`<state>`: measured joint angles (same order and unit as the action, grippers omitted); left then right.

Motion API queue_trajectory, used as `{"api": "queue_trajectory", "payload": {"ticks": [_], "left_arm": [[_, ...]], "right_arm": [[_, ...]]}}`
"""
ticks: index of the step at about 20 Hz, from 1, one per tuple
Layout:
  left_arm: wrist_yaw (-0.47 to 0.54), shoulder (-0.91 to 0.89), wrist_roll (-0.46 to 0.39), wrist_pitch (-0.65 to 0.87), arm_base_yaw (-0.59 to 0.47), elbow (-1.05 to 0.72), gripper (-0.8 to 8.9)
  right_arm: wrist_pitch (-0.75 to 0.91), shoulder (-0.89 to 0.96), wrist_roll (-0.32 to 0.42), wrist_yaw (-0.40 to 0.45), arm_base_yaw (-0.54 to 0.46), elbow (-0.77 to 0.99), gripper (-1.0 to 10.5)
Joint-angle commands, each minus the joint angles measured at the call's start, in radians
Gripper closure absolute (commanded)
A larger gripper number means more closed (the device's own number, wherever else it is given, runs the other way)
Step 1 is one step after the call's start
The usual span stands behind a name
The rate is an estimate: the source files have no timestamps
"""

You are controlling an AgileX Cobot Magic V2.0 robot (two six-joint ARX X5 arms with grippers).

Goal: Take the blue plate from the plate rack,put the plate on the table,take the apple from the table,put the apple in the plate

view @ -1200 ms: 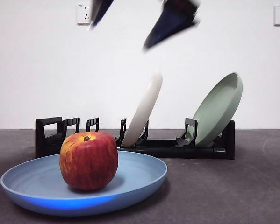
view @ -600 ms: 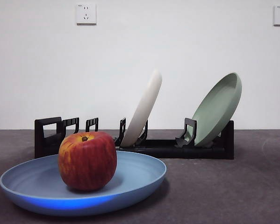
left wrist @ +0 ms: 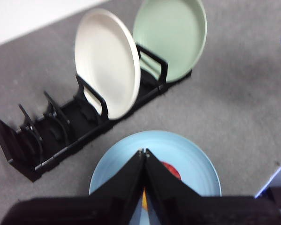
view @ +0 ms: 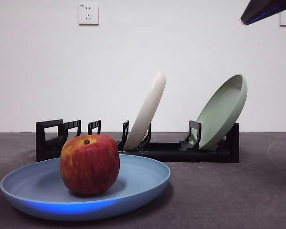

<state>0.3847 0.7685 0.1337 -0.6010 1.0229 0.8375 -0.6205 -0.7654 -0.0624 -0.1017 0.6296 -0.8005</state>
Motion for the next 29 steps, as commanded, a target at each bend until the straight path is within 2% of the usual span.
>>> {"api": "queue_trajectory", "payload": {"ticks": [1, 10, 13, 15, 16, 19, 21, 25, 29], "left_arm": [[0.001, 0.013, 0.016, -0.019, -0.002, 0.0, 8.15], [0.005, 0.014, 0.015, -0.022, -0.004, 0.0, 8.15], [0.005, -0.028, -0.038, -0.011, -0.048, 0.0, 8.15], [-0.001, -0.062, -0.036, 0.071, -0.172, -0.012, 8.15], [-0.026, -0.084, -0.016, 0.145, -0.272, -0.035, 8.15], [-0.208, -0.187, 0.049, 0.281, -0.554, -0.158, 8.15], [-0.293, -0.286, 0.055, 0.314, -0.697, -0.272, 8.15], [-0.312, -0.514, 0.047, 0.322, -0.88, -0.499, 8.15], [-0.309, -0.658, 0.027, 0.327, -0.975, -0.657, 8.15]], "right_arm": [[0.007, 0.001, -0.053, 0.003, 0.0, 0.003, 9.5], [0.006, 0.008, -0.053, 0.003, -0.001, 0.003, 9.5], [0.006, 0.008, -0.053, 0.003, 0.0, 0.003, 9.5], [0.006, 0.008, -0.053, 0.003, 0.0, 0.003, 9.5], [0.006, 0.008, -0.053, 0.003, -0.001, 0.003, 9.5], [0.006, 0.008, -0.053, 0.003, -0.001, 0.003, 9.5], [0.006, 0.008, -0.053, 0.003, 0.0, 0.003, 9.5], [0.006, 0.008, -0.053, 0.003, -0.001, 0.003, 9.5], [0.006, 0.008, -0.053, 0.003, -0.001, 0.003, 9.5]]}}
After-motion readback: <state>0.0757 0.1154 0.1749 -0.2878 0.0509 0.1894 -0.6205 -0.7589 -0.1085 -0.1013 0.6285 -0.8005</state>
